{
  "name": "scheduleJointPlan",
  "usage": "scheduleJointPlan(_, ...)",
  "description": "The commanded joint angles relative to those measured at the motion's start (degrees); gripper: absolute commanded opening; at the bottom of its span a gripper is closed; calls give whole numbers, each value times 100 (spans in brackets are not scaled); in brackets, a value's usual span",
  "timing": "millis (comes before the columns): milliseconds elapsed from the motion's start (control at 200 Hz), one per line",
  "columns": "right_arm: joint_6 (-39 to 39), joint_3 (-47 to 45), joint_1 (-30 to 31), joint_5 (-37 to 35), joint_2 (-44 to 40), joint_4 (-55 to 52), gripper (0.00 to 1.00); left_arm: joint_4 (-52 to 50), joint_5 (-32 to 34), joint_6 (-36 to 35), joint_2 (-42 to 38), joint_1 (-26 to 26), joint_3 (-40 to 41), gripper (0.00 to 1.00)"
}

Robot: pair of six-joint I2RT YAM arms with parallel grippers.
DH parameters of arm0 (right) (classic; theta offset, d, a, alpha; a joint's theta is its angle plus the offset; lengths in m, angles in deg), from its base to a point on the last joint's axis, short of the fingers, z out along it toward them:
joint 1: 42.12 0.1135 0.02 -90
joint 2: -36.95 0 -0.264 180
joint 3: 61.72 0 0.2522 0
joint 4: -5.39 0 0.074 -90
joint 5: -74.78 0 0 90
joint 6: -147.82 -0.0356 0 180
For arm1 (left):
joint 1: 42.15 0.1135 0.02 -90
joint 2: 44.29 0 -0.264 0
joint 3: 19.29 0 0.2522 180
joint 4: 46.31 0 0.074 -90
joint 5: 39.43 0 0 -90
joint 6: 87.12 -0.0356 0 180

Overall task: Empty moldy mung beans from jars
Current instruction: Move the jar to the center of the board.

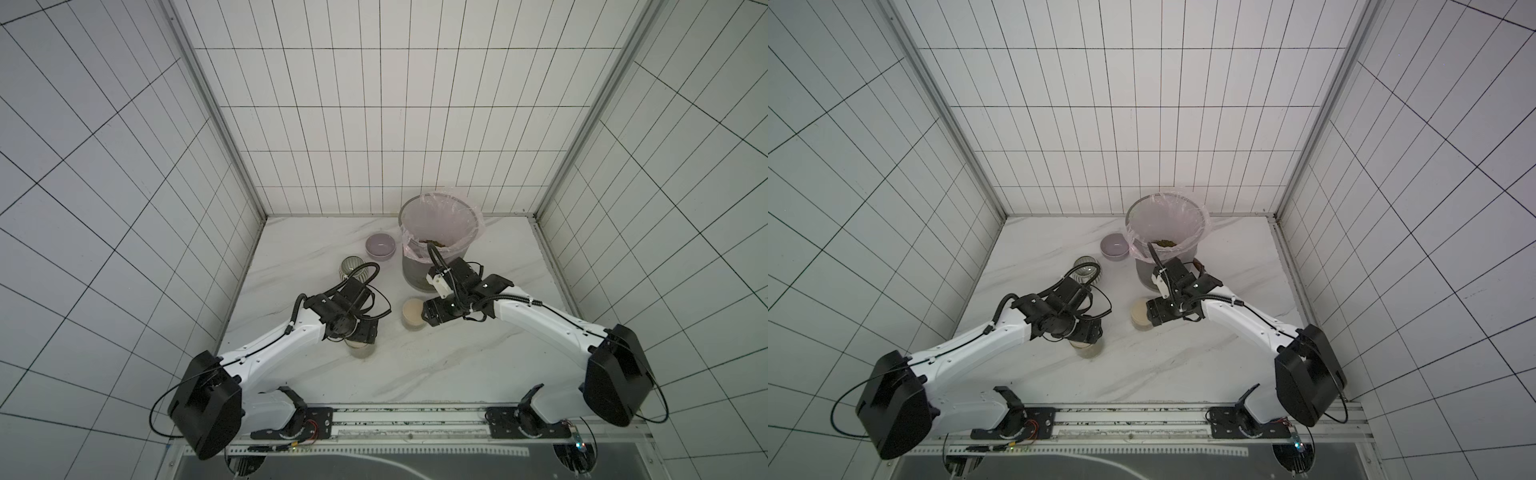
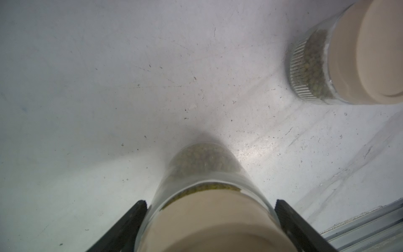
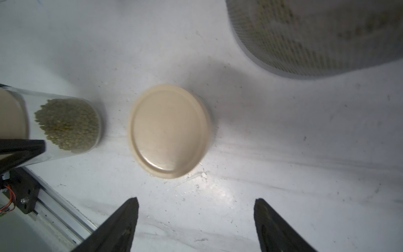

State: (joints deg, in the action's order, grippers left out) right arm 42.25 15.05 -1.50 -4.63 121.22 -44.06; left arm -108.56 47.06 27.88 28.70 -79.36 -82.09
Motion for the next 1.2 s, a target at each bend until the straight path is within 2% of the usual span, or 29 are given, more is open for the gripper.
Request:
scheduleJointPlan(0,-27,745,415,-32,452,-81,84,119,145,23,75,-32,-132,82)
scheduleJointPlan(210,308,1600,596,-412,1423,36,78,-98,486,72,13,-23,-136,79)
scheduleJointPlan(375,607,2305,597,-680,2234,32,71,-108,448,231,11,-21,-133,79)
scheduleJointPlan(590,828,2417,587,-857,2788,-86,57,-99,479,304,-100,-22,-53,79)
scheduleJointPlan(909,650,751,534,-1374,1688,-232,57,110,353,355,-61,-39,82,79)
scheduleJointPlan(1114,287,-252,68,-1430,739,-456,57,339,143,237,59,-62,78,79)
scheduleJointPlan(1194,259,-436,-111,-1346,343,-453,61,453,15,199,125,-71,36,79)
